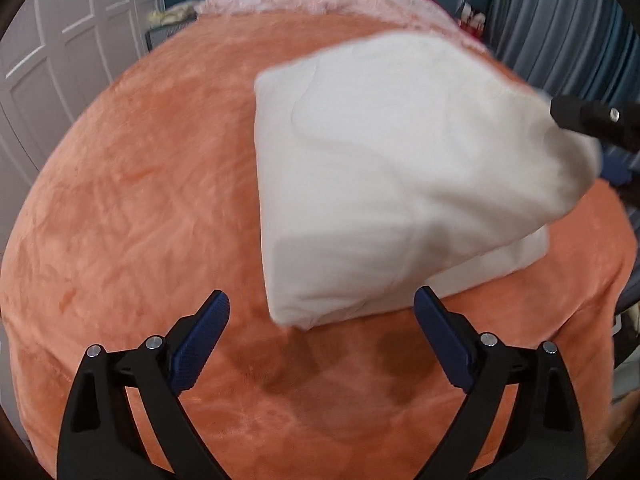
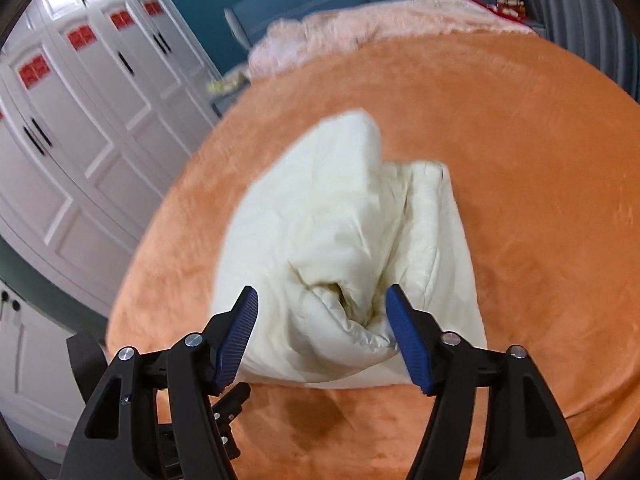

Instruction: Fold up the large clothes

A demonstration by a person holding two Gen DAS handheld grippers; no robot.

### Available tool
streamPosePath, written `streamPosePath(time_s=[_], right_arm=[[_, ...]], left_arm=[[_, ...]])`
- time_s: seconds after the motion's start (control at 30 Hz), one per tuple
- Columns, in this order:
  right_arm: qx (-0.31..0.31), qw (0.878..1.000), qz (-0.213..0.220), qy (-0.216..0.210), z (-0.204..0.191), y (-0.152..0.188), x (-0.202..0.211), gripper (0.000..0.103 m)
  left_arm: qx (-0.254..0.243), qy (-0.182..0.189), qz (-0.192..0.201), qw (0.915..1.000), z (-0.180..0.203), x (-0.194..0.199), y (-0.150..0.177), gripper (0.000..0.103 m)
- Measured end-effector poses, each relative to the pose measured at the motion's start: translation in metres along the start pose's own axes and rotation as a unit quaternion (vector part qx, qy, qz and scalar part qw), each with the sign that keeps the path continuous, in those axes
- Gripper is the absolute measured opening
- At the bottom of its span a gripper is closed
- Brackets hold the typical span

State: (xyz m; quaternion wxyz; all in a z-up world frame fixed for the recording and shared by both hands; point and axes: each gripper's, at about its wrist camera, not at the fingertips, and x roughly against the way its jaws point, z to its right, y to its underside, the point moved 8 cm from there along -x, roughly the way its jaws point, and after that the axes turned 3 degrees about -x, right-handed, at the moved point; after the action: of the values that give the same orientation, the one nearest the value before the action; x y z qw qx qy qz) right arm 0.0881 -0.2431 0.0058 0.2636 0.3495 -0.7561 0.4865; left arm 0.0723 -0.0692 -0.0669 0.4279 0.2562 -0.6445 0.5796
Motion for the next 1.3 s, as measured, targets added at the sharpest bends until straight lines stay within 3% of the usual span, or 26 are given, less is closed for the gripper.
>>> streamPosePath(time_s=[0.03,0.13,0.27,0.3,0.43,0.67,0.87,1.07,1.3], right_arm=[[0.01,1.0,-0.003,0.016,0.003,0.003,-0.003,0.02],[-0.006,1.0,0.018,0.003,0.013,0.002,0.012,0.014],[-0.035,0.997,0.055,0.036,0.048,0.009,0.037,0.014],[-0.05,0.997,0.046,0.047,0.064,0.017,0.035,0.014],[-0.084,0.995,-0.002,0.057,0.104,0.048,0.008,0.013],[-0.074,0.993,-0.021,0.09,0.113,0.073,-0.027,0.015],[-0.053,0.992,-0.022,0.113,0.113,0.072,-0.043,0.016],[-0.06,0.992,-0.018,0.111,0.109,0.069,-0.046,0.015],[-0.116,0.992,-0.01,0.049,0.115,0.073,-0.016,0.024]], left_arm=[[0.001,-0.006,-0.006,1.0,-0.002,-0.007,0.001,0.089],[0.0,-0.019,-0.01,0.9998,-0.007,-0.017,0.003,0.087],[0.012,-0.023,-0.01,0.9996,-0.013,-0.022,0.001,0.083],[0.017,-0.02,-0.013,0.9996,-0.014,-0.025,0.0,0.078],[0.022,-0.014,-0.022,0.9994,-0.008,-0.034,-0.002,0.077],[0.016,-0.025,-0.038,0.9988,-0.007,-0.045,0.004,0.075],[0.007,-0.038,-0.041,0.9984,-0.005,-0.049,0.005,0.075],[0.01,-0.039,-0.045,0.9982,-0.004,-0.048,0.007,0.075],[0.031,-0.011,-0.055,0.998,-0.016,-0.02,0.011,0.075]])
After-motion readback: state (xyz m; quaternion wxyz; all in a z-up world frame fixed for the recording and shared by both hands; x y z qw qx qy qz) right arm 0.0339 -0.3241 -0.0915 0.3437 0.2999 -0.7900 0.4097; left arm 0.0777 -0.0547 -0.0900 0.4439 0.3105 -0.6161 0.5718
